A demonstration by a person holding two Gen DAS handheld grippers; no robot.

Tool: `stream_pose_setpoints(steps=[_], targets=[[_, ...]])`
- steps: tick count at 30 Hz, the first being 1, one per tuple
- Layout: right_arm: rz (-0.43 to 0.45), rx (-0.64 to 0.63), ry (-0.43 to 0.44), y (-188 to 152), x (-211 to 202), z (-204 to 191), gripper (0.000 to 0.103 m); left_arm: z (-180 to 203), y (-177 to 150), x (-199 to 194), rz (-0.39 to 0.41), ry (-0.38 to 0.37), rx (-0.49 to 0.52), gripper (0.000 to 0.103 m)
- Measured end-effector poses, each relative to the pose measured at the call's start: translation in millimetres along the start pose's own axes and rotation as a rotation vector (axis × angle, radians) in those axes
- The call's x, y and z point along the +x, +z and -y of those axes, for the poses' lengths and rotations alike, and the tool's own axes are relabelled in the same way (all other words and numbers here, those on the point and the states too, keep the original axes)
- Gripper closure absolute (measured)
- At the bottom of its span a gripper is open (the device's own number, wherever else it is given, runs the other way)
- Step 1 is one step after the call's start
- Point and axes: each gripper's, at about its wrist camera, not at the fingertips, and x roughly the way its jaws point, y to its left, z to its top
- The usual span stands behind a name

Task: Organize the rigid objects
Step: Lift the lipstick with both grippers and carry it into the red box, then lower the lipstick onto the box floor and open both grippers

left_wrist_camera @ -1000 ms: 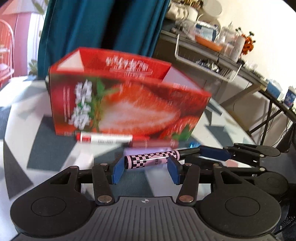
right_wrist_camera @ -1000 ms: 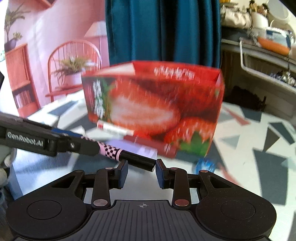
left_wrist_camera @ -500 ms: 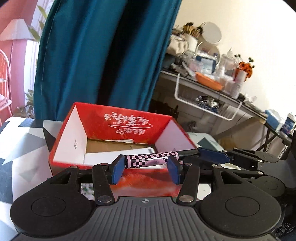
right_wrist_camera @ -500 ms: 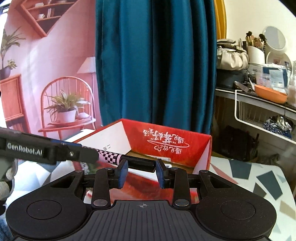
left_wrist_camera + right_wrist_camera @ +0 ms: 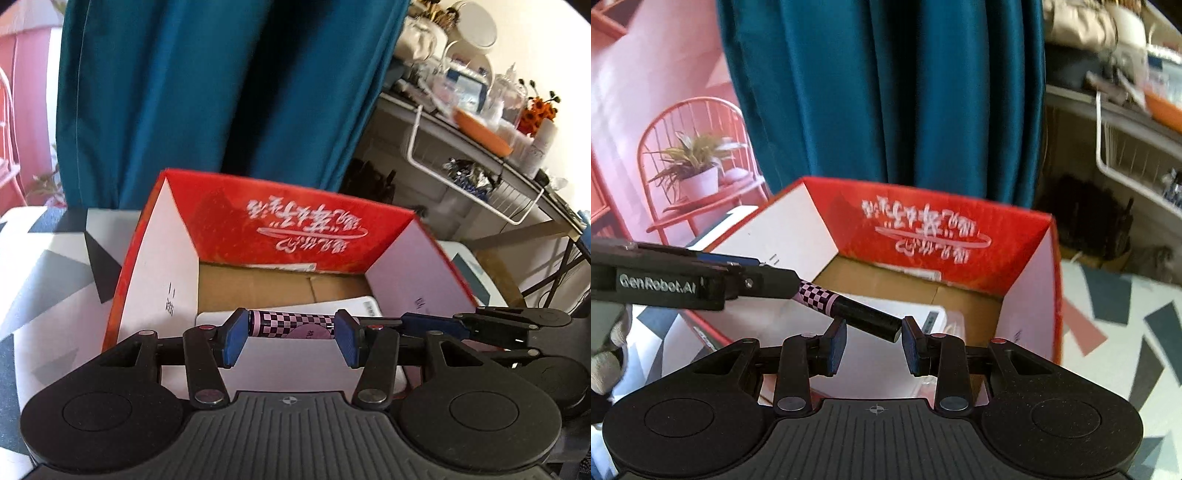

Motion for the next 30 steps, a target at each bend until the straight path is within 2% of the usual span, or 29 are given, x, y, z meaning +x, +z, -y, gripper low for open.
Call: stream_pose_setpoints(steps=[3,10,15,18,21,24,27,30], targets=[[-0.033,0.046,0.005,4.6,11.4,3.7,0.073,-8.9,0.9,9.0,-0.025,-0.006,-0.025,0.05],[-0.105,0.044,0.006,23.5,30.6,4.0,0.068,-17.1,18.9,24.4,-0.053,0.003,-0.028,0.049],[-0.123,0.017,-0.008,44.2,43.3,11.0,0.066,-23.6,31.1,37.5,-0.061,-0.025,-0.068,0.049],[-0.119,0.058,-0.006,51.4,50.9,20.2,0.062,-26.4,30.5,48.7,-0.087,-0.043,-0.092,0.049],[-0.152,0.106,-0.003,51.6,62.2,28.4,0.059,-29.0,31.0,55.8,-0.114,-0.059,-0.104,0.048],[-0.185,0.145,0.008,49.6,68.8,33.1,0.056,-30.7,29.8,55.1,-0.111,-0.077,-0.113,0.044],[-0.181,0.146,0.018,47.6,67.7,33.9,0.054,-33.9,26.0,56.8,-0.121,-0.092,-0.136,0.044],[-0.174,0.17,0.034,46.6,66.6,36.9,0.054,-28.8,26.0,56.1,-0.106,-0.071,-0.113,0.044]])
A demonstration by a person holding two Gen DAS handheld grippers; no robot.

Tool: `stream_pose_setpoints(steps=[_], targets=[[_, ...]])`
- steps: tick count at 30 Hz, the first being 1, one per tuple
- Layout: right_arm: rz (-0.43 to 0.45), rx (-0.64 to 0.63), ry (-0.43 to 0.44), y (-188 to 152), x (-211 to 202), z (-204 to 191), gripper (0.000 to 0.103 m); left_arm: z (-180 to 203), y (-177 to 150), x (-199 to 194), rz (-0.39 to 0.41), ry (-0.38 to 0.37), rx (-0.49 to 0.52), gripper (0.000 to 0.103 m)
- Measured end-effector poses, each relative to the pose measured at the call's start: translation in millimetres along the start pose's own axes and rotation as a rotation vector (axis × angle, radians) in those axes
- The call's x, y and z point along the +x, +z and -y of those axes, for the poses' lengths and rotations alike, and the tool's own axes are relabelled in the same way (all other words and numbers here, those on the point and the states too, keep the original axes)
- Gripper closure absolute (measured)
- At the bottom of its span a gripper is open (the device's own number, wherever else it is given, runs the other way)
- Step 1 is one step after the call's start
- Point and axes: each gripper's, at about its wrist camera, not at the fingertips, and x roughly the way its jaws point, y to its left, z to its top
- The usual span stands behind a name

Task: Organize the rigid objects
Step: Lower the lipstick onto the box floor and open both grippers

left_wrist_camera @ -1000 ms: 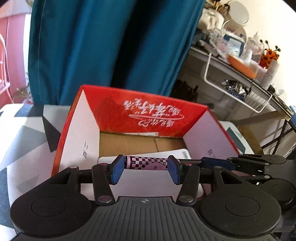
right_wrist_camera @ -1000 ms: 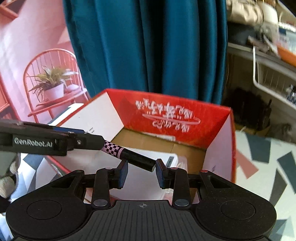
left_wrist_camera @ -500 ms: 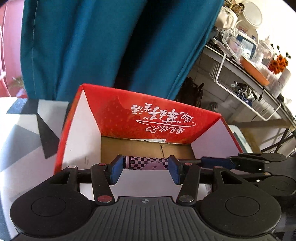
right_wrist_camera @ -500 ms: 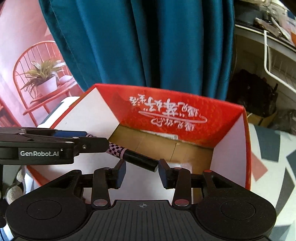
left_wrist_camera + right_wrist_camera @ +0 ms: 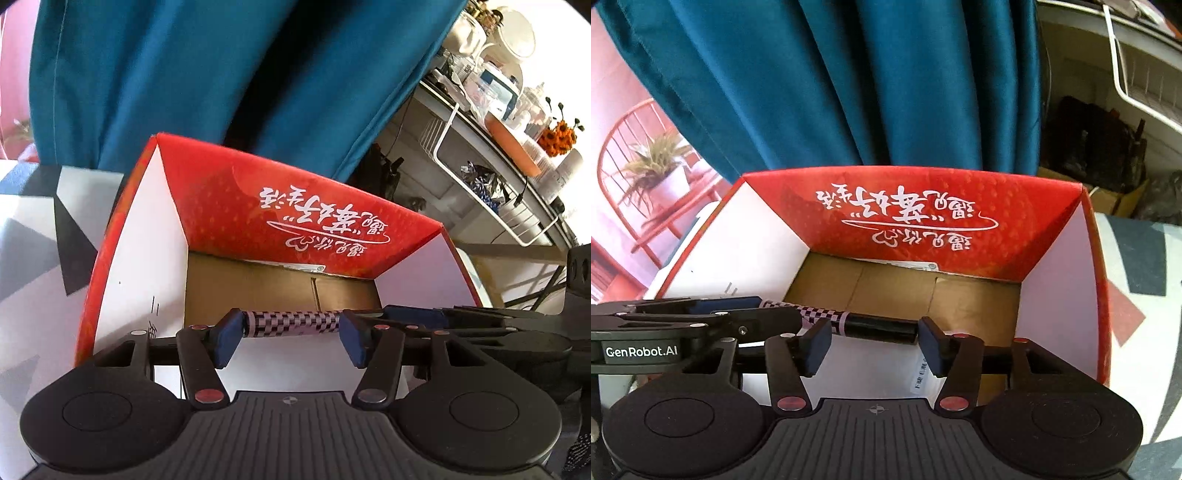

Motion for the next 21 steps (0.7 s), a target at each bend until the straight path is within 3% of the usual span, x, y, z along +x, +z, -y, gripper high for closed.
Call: stream_pose_setpoints(steps=[9,14,18,21], targets=[[0.029,0.052,0.018,-2.2,0.3,6.2,0.056,-7.0,-2.0,6.0,-0.02,-0.014,-0.039,0.042],[0.045,0.109,0.029,-3.8,-1.3,15.3,0.055,6.4,-5.4,5.8,-0.006,0.042,0.055,0.042],[0.044,0.076,-0.034,-2.9,-0.3,6.6,0.056,4.4,-2.9,4.2,0.001,0.082,0.027,0.042],[0.052,0.08,-0.046,-2.2,-2.0,7.1,0.05,12.6,-2.0,-2.0,0.035,0.13,0.068,0.042]])
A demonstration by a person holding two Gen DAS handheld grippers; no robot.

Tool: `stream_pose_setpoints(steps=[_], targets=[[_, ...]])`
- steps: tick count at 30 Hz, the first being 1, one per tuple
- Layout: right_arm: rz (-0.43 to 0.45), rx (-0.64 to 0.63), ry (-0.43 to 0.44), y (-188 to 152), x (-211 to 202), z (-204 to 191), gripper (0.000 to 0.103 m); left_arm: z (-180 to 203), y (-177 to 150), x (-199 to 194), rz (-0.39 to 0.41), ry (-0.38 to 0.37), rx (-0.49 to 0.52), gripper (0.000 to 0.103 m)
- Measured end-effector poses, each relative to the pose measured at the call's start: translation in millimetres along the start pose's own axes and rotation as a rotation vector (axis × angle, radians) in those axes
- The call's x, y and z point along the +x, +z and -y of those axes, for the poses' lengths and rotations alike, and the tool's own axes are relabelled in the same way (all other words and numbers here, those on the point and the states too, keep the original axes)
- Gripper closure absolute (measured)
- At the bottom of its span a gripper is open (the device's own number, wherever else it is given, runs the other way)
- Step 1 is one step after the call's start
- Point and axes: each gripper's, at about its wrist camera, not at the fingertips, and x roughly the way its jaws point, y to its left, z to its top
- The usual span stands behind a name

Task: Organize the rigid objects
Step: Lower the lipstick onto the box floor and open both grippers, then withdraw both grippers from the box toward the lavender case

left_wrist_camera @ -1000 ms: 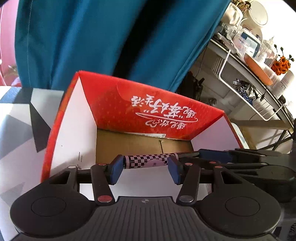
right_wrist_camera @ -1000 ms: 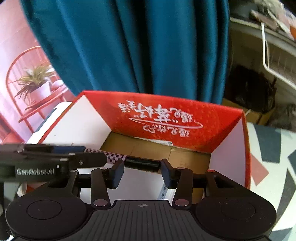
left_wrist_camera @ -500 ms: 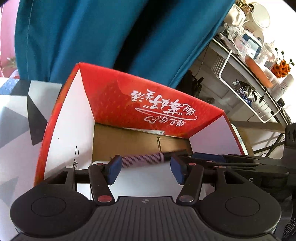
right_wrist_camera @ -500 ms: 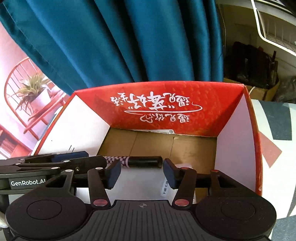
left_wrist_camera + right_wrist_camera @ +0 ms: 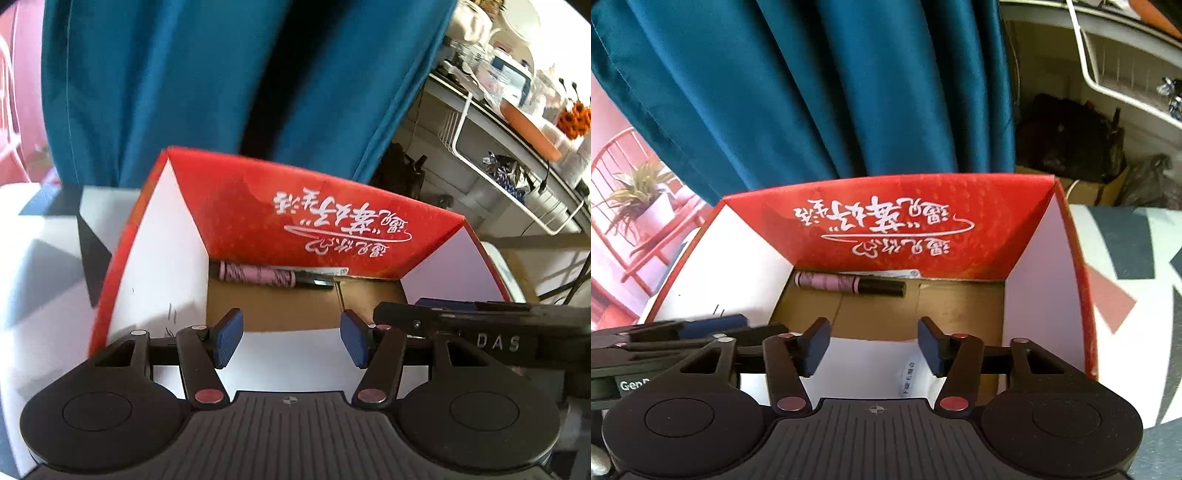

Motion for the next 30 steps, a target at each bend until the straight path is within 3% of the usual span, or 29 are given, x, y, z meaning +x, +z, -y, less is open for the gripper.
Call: stream_pose_setpoints(steps=[2,4,8,9,10,11,20,27,30], targets=[[0.006,0.034,0.035,1.1,-3.4,6.4,0.045,1.3,0.1,-7.6,0.019,0.019,0.005,0.042],[0.049,0.057,0.063,0.5,-14.4,9.9,0.023,2.1,0.2,-19.0,0.036,0.033,0.005,0.04],[0.116,0.011,0.047,0.9,-46.2,1.7,0.01,13.5,-1.1,-56.8,0.12,0.067,0.08,0.02],[0.139,-0.003,0.049,1.1,-55.8,-0.7,0.003,15.0,-1.6,-66.9,0.144,0.063,0.086,0.016],[0.17,-0.019,0.049,-0.4,-67.0,-3.5,0.001,16.0,-2.4,-77.4,0.168,0.055,0.089,0.006],[0.195,-0.031,0.047,-2.0,-76.7,-5.7,0.0,17.7,-3.9,-87.3,0.193,0.051,0.087,0.0],[0.362,-0.068,0.04,-51.2,-141.4,-3.3,0.0,29.2,-43.8,-146.3,0.272,0.053,0.141,0.0],[0.392,-0.126,0.004,-107.6,-160.7,-4.5,0.0,31.4,-94.4,-159.6,0.272,0.054,0.141,0.0],[0.372,-0.147,0.026,-130.7,-157.7,-3.4,0.0,34.0,-114.7,-152.0,0.24,0.078,0.161,0.0]])
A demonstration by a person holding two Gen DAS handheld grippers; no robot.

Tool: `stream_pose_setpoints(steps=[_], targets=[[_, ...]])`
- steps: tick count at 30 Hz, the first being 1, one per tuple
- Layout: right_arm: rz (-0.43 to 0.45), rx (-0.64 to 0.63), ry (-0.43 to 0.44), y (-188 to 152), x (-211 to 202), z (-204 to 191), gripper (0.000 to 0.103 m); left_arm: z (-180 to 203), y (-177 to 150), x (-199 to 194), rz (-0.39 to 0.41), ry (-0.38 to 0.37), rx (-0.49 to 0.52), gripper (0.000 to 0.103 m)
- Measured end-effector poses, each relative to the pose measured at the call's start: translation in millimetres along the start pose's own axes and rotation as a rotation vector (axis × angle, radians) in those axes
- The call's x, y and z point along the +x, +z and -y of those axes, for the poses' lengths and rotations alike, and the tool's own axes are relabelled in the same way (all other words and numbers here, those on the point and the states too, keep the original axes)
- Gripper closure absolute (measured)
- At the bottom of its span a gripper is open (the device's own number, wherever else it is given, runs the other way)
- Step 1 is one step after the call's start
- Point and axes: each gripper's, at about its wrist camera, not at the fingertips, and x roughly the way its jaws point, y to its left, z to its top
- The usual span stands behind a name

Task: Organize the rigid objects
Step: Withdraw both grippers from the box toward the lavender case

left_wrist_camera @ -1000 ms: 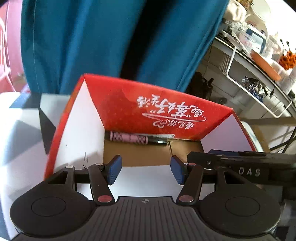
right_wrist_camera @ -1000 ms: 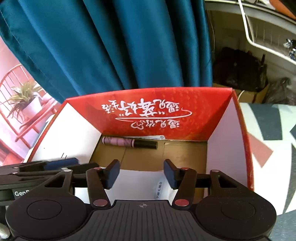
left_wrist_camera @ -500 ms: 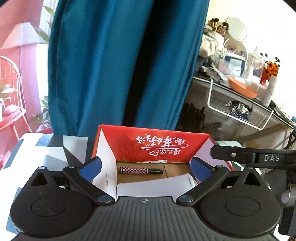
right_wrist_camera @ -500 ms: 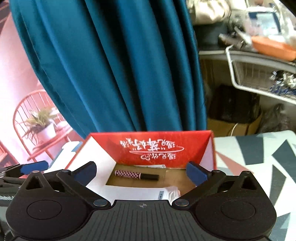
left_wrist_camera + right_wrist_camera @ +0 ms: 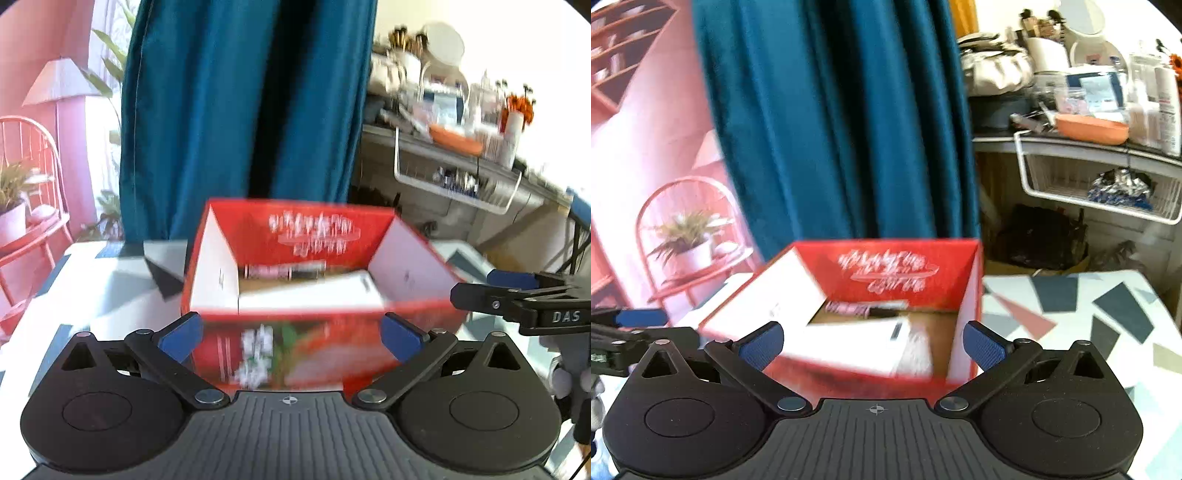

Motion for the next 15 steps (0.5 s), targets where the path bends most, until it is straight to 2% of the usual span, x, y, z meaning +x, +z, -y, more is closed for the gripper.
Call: stream_pose_setpoints(steps=[5,9,15], targets=[[-0.057,-0.006,-0.005,-40.1,-4.3,-1.4,0.0,2.2,-28.7,4.8,-0.063,-0.016,-0.034,0.0],[-0.102,-0.065,-0.007,-73.1,-6.9,-4.9,0.002,6.3,-51.5,6.3,-0.079,-0.036,-0.082,0.0],[-0.19,-0.078,-0.001,-106.7,-0.7,-4.3,0.008,13.4,-78.2,6.7,-0.103,-0.04,-0.106,0.0]])
